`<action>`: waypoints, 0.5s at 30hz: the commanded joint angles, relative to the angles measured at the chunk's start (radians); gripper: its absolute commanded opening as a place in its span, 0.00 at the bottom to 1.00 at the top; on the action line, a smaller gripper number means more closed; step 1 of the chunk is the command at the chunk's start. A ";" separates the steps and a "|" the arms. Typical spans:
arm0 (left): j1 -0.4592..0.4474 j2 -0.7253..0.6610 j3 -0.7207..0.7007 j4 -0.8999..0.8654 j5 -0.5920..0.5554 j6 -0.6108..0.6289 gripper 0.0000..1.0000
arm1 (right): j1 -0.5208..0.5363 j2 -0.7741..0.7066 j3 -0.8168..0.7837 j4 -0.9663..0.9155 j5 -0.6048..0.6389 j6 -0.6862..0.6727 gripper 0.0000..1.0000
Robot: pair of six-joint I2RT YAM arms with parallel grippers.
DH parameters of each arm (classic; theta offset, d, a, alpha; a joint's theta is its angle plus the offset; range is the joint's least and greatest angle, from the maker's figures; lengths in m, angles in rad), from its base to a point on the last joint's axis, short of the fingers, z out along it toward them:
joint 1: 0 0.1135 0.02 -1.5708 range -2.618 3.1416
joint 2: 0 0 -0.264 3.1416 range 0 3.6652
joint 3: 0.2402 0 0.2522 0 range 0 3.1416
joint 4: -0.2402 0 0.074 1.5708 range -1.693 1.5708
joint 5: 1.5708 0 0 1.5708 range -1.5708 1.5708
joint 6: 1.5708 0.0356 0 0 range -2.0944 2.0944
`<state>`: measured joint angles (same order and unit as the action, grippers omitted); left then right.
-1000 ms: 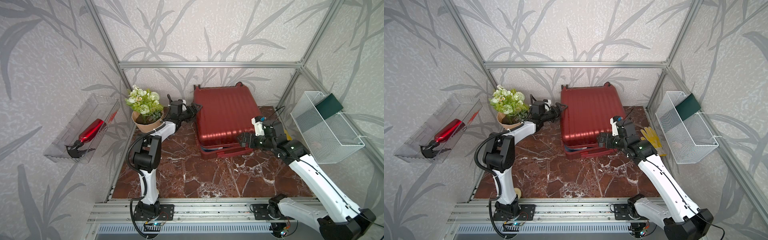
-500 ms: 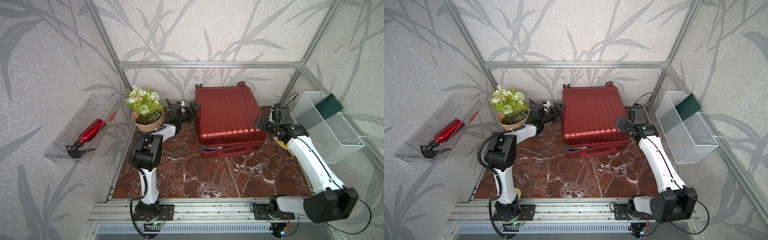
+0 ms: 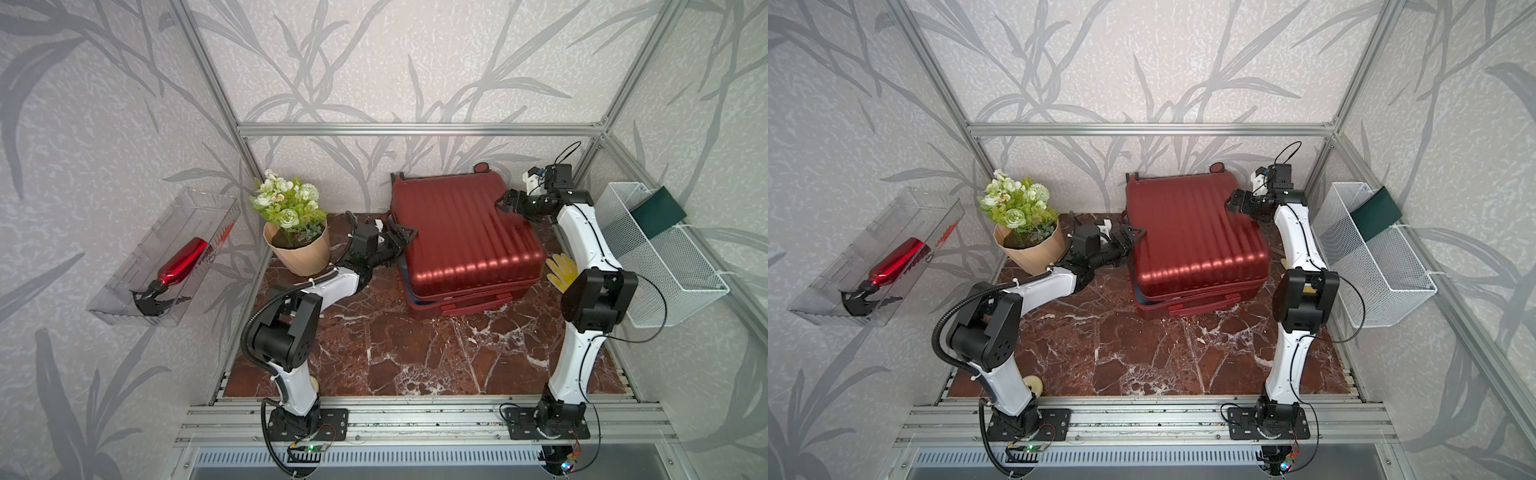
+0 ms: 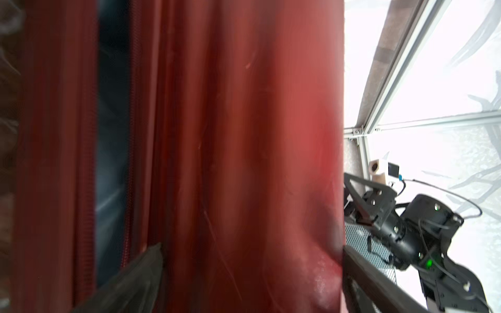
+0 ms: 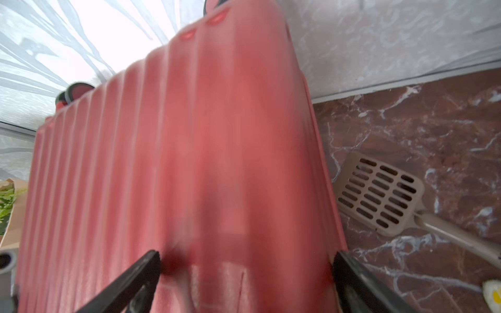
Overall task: Open the suitcase zippers
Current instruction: Adjust the suitcase at the center of the board.
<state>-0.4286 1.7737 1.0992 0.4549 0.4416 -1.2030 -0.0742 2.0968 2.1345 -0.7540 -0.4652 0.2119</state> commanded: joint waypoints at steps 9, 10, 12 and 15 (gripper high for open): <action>-0.404 -0.021 0.183 0.143 0.206 0.088 0.99 | 0.233 0.094 0.056 -0.107 -0.513 -0.078 0.95; -0.417 -0.018 0.203 0.117 0.193 0.116 0.99 | 0.246 0.100 0.063 -0.105 -0.526 -0.076 0.95; -0.429 -0.009 0.232 0.106 0.190 0.142 0.99 | 0.264 0.110 0.078 -0.103 -0.539 -0.074 0.93; -0.426 -0.044 0.239 0.070 0.185 0.187 0.99 | 0.272 0.081 0.112 -0.170 -0.398 -0.134 0.91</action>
<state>-0.7341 1.7542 1.2041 0.1795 0.3412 -1.1378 -0.0742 2.1780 2.2555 -0.6392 -0.5007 0.0429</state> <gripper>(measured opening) 0.992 0.934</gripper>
